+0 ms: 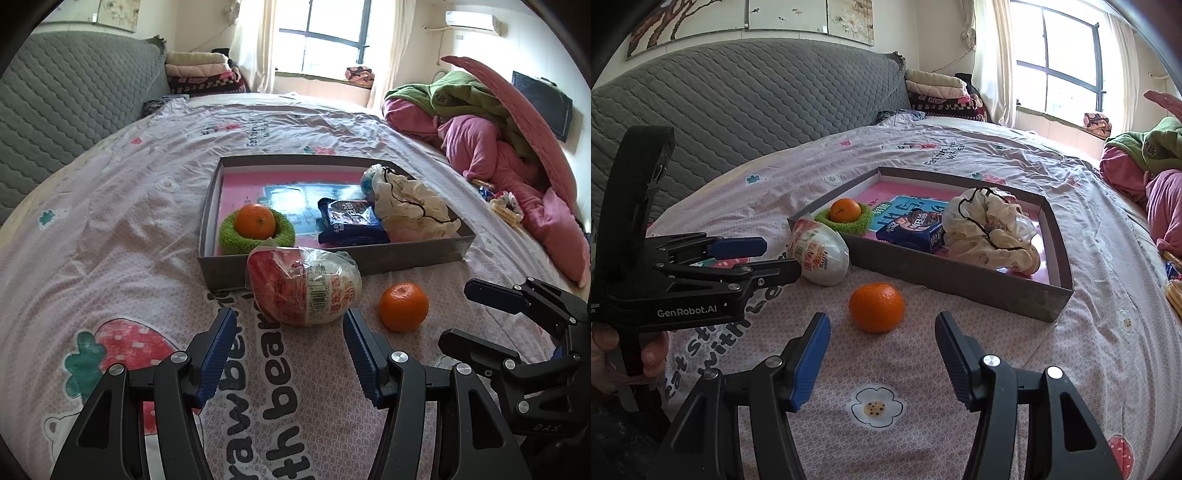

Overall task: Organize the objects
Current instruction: 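Move the left tool to the plastic-wrapped red ball while the right tool approaches the last orange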

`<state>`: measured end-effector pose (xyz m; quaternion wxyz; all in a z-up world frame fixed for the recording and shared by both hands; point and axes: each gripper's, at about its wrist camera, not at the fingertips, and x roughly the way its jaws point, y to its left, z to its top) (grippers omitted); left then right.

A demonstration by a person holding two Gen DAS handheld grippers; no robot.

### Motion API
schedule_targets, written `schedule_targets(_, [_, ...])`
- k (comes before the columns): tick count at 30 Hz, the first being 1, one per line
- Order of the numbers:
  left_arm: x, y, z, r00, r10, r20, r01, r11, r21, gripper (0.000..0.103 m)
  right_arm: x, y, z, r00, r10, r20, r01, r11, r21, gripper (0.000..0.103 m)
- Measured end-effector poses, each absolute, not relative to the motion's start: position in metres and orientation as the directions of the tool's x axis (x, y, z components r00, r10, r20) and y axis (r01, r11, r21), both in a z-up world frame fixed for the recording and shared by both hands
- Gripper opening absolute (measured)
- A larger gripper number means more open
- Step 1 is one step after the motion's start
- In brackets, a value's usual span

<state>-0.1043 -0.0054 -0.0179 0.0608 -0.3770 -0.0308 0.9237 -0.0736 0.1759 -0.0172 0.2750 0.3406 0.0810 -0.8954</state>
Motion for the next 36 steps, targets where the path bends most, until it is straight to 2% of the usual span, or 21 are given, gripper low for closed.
schedule_targets(34, [-0.146,0.002,-0.041,-0.668,0.278,-0.690,-0.205,-0.960,-0.189,0.066,-0.103,0.154,-0.037,-0.571,-0.417,-0.707,0.570,-0.821,0.025,0.059])
schedule_targets(36, [-0.147,0.004,-0.042,-0.665,0.282,-0.692,-0.208,-0.959,-0.191,0.066,-0.105,0.151,-0.038,-0.567,-0.418,-0.710,0.576,-0.817,0.022,0.056])
